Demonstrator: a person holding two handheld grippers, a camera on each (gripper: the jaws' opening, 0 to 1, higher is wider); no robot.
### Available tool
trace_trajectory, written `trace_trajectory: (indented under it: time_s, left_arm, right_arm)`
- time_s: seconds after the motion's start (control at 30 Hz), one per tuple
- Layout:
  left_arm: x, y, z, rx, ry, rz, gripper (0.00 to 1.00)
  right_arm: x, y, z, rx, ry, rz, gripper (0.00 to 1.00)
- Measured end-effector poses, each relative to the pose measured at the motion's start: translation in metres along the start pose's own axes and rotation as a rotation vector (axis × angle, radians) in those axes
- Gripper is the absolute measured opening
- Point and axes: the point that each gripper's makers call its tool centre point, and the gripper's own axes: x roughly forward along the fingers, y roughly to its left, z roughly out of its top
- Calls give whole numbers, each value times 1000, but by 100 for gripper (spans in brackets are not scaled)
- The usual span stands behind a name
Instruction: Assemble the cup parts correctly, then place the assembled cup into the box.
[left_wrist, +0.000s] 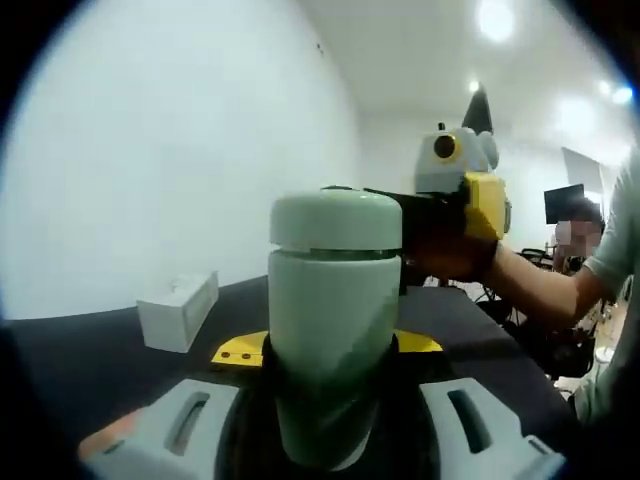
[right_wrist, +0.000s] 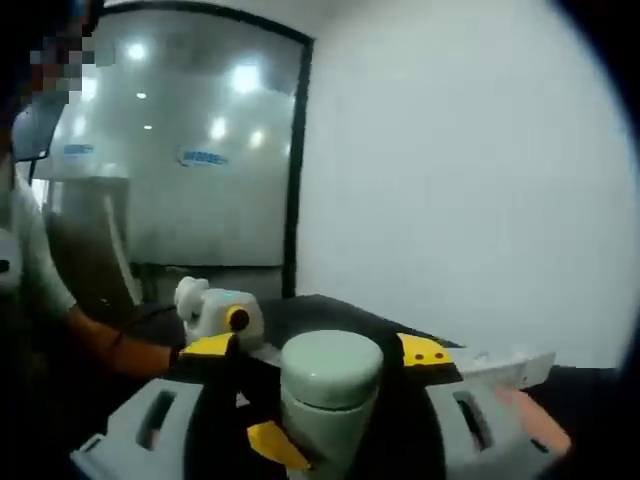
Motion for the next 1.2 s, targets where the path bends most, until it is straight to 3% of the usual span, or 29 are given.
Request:
trace_trajectory:
  time_s: [0.07, 0.1, 0.13, 0.23, 0.27, 0.37, 0.57, 0.63, 0.87, 1.2]
  left_arm:
    - [0, 1, 0, 1, 2, -1, 40]
    - [0, 2, 0, 3, 2, -2, 40]
    - [0, 2, 0, 4, 2, -1, 40]
    - [0, 1, 0, 8, 3, -3, 40]
    - [0, 3, 0, 3, 1, 2, 40]
    - [0, 2, 0, 5, 2, -4, 40]
    - [-1, 1, 0, 0, -2, -9, 40]
    - [-1, 1, 0, 2, -1, -12, 40]
    - [-1, 0, 0, 3, 7, -9, 40]
    - [0, 0, -1, 4, 8, 1, 40]
  right_arm:
    - [0, 6, 7, 7, -35, 91, 56]
    - [-1, 4, 8, 50, -34, 115, 56]
    - [-1, -3, 7, 75, -24, 103, 54]
    - [2, -26, 0, 9, 19, 40, 53]
    - [3, -17, 0, 33, 19, 108, 53]
    - [5, -7, -2, 70, 28, 158, 48]
    - [15, 6, -14, 57, 77, 191, 43]
    - [15, 5, -12, 56, 62, 189, 43]
    - [17, 2, -14, 62, 52, 105, 41]
    - [12, -15, -15, 64, 64, -228, 41]
